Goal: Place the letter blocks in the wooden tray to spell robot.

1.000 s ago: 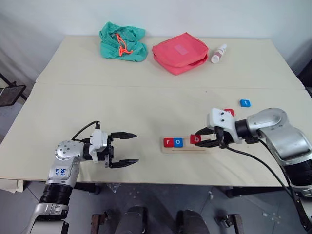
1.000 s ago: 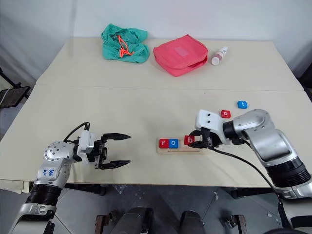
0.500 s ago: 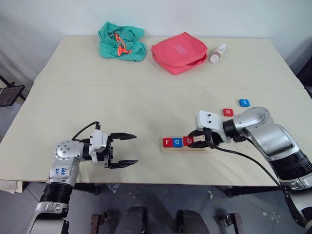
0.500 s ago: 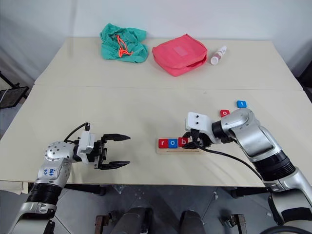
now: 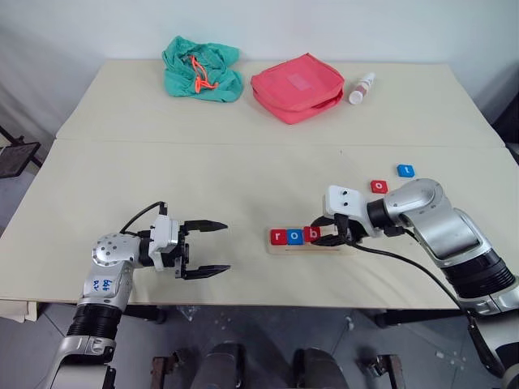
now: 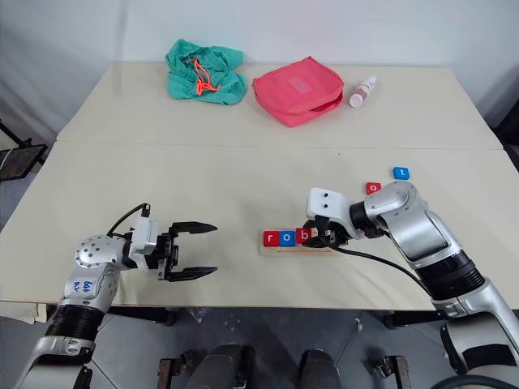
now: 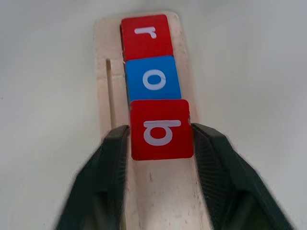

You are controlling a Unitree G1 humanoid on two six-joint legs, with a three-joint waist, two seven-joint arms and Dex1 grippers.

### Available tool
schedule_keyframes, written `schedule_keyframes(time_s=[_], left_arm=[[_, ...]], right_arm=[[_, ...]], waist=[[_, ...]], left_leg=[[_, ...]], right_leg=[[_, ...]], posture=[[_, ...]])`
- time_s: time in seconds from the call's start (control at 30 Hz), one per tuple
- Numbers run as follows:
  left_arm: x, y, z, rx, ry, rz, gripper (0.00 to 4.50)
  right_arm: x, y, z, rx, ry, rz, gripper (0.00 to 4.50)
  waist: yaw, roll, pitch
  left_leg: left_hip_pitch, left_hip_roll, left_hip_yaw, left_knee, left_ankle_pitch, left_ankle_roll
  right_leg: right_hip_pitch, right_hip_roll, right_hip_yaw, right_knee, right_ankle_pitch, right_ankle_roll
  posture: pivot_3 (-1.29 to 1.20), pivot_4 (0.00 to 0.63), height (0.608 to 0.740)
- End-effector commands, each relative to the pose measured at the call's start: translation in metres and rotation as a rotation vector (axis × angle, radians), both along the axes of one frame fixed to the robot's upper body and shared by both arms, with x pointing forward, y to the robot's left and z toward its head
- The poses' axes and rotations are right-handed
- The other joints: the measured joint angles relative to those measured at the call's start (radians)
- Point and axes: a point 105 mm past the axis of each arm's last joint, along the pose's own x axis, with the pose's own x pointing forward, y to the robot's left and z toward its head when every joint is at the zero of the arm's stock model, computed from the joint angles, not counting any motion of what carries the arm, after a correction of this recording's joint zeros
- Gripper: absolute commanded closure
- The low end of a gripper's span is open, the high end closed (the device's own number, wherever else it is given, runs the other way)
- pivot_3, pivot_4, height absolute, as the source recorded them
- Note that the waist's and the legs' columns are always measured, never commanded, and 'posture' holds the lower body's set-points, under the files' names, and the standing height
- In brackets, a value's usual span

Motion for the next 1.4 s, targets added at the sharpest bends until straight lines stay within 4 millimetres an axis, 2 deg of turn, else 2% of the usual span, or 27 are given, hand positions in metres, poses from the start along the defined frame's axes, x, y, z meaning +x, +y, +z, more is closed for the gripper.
schedule_keyframes(time_s=[0.03,0.13,0.33,0.47,0.67,0.73,0.87,0.93,1.13,1.4], left_arm=[[-0.001,-0.001,0.008,-0.003,-0.047,-0.008,0.0],[-0.001,-0.001,0.008,-0.002,-0.047,-0.005,0.0],[0.001,-0.001,0.009,-0.002,-0.05,-0.005,0.0],[0.002,-0.002,0.009,-0.005,-0.05,-0.004,0.0],[0.003,-0.002,0.008,-0.009,-0.046,-0.008,0.0],[0.004,-0.003,0.008,-0.01,-0.045,-0.008,0.0],[0.005,-0.005,0.008,-0.015,-0.042,-0.014,0.0],[0.005,-0.006,0.008,-0.016,-0.042,-0.018,0.0],[0.005,-0.007,0.009,-0.018,-0.04,-0.027,0.0],[0.005,-0.005,0.01,-0.013,-0.04,-0.033,0.0]], right_arm=[[-0.003,0.004,0.007,0.007,-0.013,0.022,1.06],[-0.004,0.003,0.009,0.008,-0.02,0.016,0.02],[-0.006,-0.008,0.018,0.031,-0.047,-0.031,0.02],[-0.016,-0.023,0.023,0.114,-0.052,-0.086,0.02],[-0.009,-0.067,0.029,0.266,-0.175,-0.336,0.02],[-0.006,-0.09,0.025,0.33,-0.177,-0.498,0.02],[-0.012,-0.129,0.012,0.382,-0.245,-0.686,0.02],[-0.016,-0.142,0.006,0.408,-0.246,-0.764,0.02],[-0.036,-0.155,0.002,0.522,-0.306,-0.828,0.02],[-0.043,-0.163,-0.006,0.546,-0.312,-0.888,0.02]], waist=[[0.0,0.0,0.0],[0.0,0.0,0.0],[0.003,0.0,0.0],[0.007,0.0,0.0],[0.006,0.0,0.0],[0.006,-0.001,0.0],[0.008,-0.001,0.0],[0.009,0.0,0.0],[0.004,0.0,0.0],[0.008,0.0,0.0]], left_leg=[[0.0,0.0,0.0,0.0,0.0,0.0],[0.0,0.0,0.0,0.0,0.0,0.0],[0.0,0.0,0.0,0.0,0.0,0.0],[0.0,0.0,-0.001,0.0,0.0,0.0],[0.0,0.0,0.001,0.0,0.0,0.0],[0.0,0.0,0.001,0.0,0.0,0.0],[0.0,0.0,0.001,0.0,0.0,0.0],[0.0,0.0,0.0,-0.001,0.0,0.0],[0.001,0.001,0.002,-0.001,0.0,0.0],[0.001,0.0,0.002,-0.001,0.0,0.0]], right_leg=[[0.0,0.0,0.0,0.0,0.0,0.0],[0.0,0.0,0.0,0.0,0.0,0.0],[0.0,0.0,0.0,0.0,0.0,0.0],[0.0,0.0,0.0,0.0,0.0,0.0],[0.0,0.0,0.0,0.0,0.0,0.0],[0.0,0.0,0.0,0.0,0.0,0.0],[0.001,0.0,0.0,0.0,0.0,0.0],[0.001,0.0,-0.001,0.0,0.0,0.0],[0.001,0.0,0.0,0.0,0.0,0.0],[0.001,0.0,0.001,0.0,0.0,0.0]], posture=[[0.0,0.15,0.74],[0.0,0.15,0.74],[0.0,0.15,0.74],[0.0,0.15,0.74],[0.0,0.15,0.74],[0.0,0.15,0.74],[0.0,0.15,0.74],[0.0,0.15,0.74],[0.0,0.15,0.74],[0.0,0.15,0.74]])
